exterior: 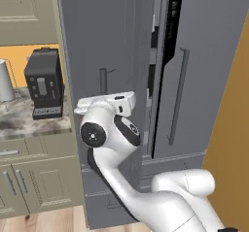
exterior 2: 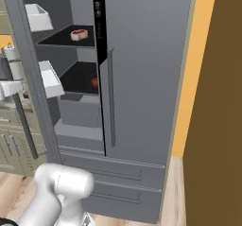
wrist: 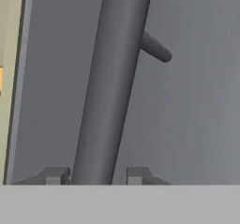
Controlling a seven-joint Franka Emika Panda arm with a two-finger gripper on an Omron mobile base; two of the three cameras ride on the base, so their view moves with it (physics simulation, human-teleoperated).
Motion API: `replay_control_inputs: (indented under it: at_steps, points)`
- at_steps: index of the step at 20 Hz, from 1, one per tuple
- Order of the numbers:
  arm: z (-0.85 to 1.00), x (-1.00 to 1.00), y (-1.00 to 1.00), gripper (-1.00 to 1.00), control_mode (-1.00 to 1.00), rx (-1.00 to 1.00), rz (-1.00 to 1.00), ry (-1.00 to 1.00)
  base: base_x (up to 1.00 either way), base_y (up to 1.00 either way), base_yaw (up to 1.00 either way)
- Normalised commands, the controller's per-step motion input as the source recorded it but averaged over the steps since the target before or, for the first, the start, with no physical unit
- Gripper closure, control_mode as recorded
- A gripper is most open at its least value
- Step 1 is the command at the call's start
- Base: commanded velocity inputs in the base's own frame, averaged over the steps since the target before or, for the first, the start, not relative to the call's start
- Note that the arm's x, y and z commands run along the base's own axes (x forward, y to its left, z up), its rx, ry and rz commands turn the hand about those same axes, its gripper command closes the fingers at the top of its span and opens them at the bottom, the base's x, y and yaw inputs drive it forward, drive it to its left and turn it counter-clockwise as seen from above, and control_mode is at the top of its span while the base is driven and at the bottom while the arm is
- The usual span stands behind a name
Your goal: Open the fridge, remove the apple, tomato, and steak, and place them on any counter.
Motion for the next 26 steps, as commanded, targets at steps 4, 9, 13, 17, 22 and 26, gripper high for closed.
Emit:
replay_control_inputs:
  at_steps: [4, 9, 13, 17, 22, 26]
  points:
    - [-0.41, -1.00, 1.00, 1.00, -1.00, -0.21, -0.14, -0.38, 0.00, 0.00, 0.00]
    - [-0.23, -1.00, 0.96, 1.00, -1.00, -0.17, -0.17, -0.20, 0.00, 0.00, 0.00]
    - [-0.10, -0.48, 0.78, -1.00, -1.00, -0.09, -0.21, 0.03, 0.00, 0.00, 0.00]
    - [0.24, -0.97, -0.46, -1.00, -1.00, -0.01, -0.26, 0.00, 0.00, 0.00, 0.00]
    - [0.46, -0.13, -1.00, -1.00, -1.00, 0.21, 0.07, 0.12, 0.00, 0.00, 0.00]
    - [0.21, 0.07, -1.00, -1.00, -1.00, 0.77, 0.14, 0.14, 0.00, 0.00, 0.00]
